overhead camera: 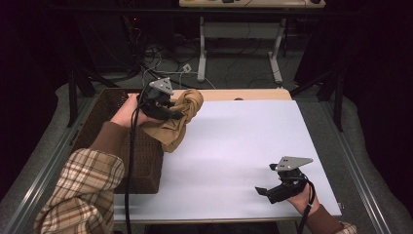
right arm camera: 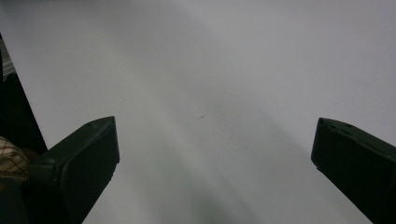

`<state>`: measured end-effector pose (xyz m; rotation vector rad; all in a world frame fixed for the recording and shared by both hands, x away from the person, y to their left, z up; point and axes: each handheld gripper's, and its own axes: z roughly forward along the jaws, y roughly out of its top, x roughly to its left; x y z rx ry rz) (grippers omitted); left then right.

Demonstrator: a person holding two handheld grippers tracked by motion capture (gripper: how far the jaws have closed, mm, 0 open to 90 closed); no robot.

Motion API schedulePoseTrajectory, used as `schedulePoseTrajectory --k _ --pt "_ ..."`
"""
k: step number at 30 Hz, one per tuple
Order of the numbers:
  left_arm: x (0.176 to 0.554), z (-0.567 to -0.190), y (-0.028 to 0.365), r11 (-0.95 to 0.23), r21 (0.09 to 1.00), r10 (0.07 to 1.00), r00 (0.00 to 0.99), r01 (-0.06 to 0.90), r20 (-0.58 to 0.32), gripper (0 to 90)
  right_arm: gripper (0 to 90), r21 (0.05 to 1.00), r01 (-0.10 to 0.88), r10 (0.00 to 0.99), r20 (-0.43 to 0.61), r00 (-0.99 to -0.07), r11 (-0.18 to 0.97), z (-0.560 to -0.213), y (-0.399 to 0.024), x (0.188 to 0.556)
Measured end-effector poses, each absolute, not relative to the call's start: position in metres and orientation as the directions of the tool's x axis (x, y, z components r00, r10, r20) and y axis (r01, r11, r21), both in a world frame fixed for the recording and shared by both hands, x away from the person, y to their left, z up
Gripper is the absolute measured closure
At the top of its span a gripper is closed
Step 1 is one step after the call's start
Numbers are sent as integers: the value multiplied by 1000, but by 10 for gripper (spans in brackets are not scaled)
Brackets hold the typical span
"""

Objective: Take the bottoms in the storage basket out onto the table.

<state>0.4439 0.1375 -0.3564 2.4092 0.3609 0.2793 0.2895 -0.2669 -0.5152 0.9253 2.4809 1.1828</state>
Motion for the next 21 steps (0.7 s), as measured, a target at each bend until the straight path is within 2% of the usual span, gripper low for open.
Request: schedulePoseTrajectory --k 21 --pt "436 -383 97 -770 622 262 960 144 102 653 5 762 441 635 51 -771 475 -516 -267 290"
